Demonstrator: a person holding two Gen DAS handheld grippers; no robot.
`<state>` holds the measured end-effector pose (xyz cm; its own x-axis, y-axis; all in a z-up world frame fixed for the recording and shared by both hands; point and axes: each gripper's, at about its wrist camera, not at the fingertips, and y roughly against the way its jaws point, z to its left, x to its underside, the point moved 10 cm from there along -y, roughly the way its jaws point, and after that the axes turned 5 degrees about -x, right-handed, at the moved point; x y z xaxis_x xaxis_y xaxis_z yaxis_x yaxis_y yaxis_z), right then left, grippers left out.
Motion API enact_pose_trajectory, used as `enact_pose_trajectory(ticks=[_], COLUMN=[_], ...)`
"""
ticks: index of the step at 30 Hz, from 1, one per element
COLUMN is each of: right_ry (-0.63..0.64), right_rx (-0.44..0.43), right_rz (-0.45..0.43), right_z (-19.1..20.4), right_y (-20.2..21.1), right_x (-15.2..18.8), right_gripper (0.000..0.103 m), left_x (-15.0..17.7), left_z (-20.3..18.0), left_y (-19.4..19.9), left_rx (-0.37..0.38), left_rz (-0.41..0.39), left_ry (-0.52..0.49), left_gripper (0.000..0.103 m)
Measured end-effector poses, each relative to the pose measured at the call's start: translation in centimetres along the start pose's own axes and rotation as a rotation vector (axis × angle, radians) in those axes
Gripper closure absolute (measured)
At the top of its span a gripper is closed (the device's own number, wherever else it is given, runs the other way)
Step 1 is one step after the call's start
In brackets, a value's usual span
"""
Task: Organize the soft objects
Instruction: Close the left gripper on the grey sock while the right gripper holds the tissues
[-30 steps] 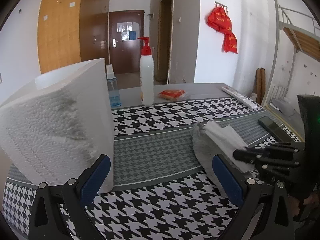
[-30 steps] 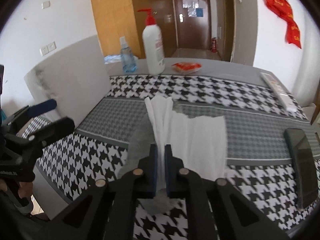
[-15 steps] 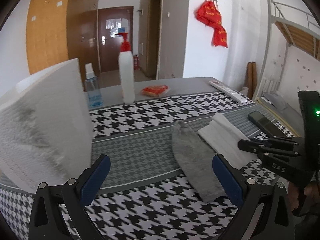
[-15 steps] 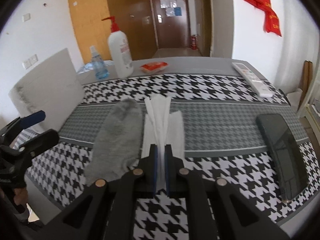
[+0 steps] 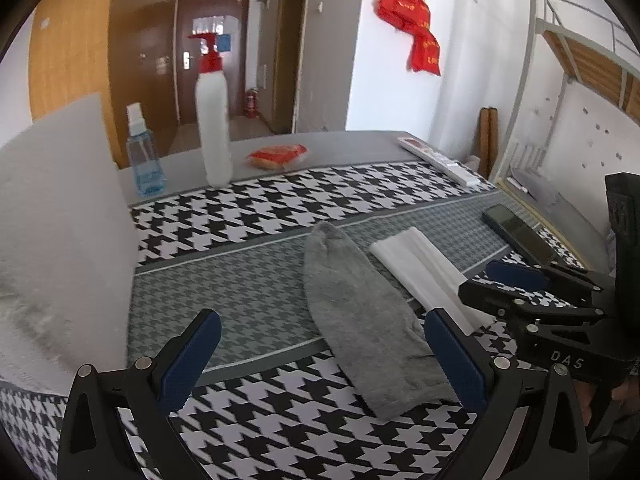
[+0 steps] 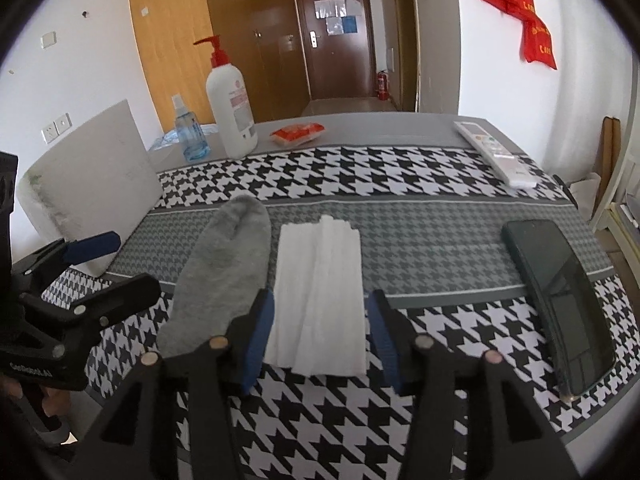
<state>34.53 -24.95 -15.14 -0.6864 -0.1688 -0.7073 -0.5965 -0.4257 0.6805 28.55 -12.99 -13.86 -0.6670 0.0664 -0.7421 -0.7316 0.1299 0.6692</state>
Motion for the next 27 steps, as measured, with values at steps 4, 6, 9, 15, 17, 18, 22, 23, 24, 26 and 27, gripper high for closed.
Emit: enact_pose_trajectory(ticks=[4, 6, 9, 15, 17, 18, 22, 23, 24, 26, 27], right_ry=[-0.01, -0.008, -0.005, -0.002, 0.001, 0.002, 0.004, 0.005, 0.006, 0.008, 0.009], right_rx=[0.001, -0.003, -0.002, -0.007, -0.01, -0.011, -0.02, -0.02, -0.02, -0.023, -0.024], right_rz=[0.004, 0.003, 0.002, 0.006, 0.006, 0.006, 0.007, 0.009, 0.013, 0.018, 0.018], right_z=[-0.3, -0.2, -0.2, -0.1, -0.1, -0.1, 0.0, 0.0, 0.0, 0.1, 0.1], right_y=[0.0, 0.1, 0.1, 0.0, 0.1, 0.1, 0.1, 0.0, -0.1, -0.2, -0.2], right_x=[0.2, 0.2, 0.2, 0.2, 0.1, 0.0, 0.0, 0.0, 0.0, 0.1, 0.1], right_gripper=[0.05, 0.049, 0.042, 0.041, 0.041, 0.041, 0.041, 0.041, 0.041, 0.041, 0.041], left_x=[0.2, 0.3, 0.4, 0.6, 0.9, 1.0, 1.2, 1.1, 1.1, 1.0, 1.0], left_z=[-0.3, -0.4, -0.7, -1.2, -1.4, -1.4, -1.4, -1.5, -1.6, -1.8, -1.8], left_y=[-0.9, -1.3, -1.9, -3.1, -3.7, -3.8, -4.4, -4.5, -4.6, -4.8, -4.8], left_rx=[0.003, 0.01, 0.021, 0.038, 0.056, 0.057, 0.056, 0.059, 0.06, 0.056, 0.055], left_rz=[0.026, 0.04, 0.057, 0.1, 0.126, 0.134, 0.152, 0.151, 0.155, 0.154, 0.154], left_ry=[-0.005, 0.0, -0.002, -0.011, -0.002, 0.002, 0.011, 0.008, 0.005, 0.0, -0.002], left_gripper=[0.001, 0.001, 0.003, 0.014, 0.019, 0.02, 0.021, 0.021, 0.021, 0.021, 0.022])
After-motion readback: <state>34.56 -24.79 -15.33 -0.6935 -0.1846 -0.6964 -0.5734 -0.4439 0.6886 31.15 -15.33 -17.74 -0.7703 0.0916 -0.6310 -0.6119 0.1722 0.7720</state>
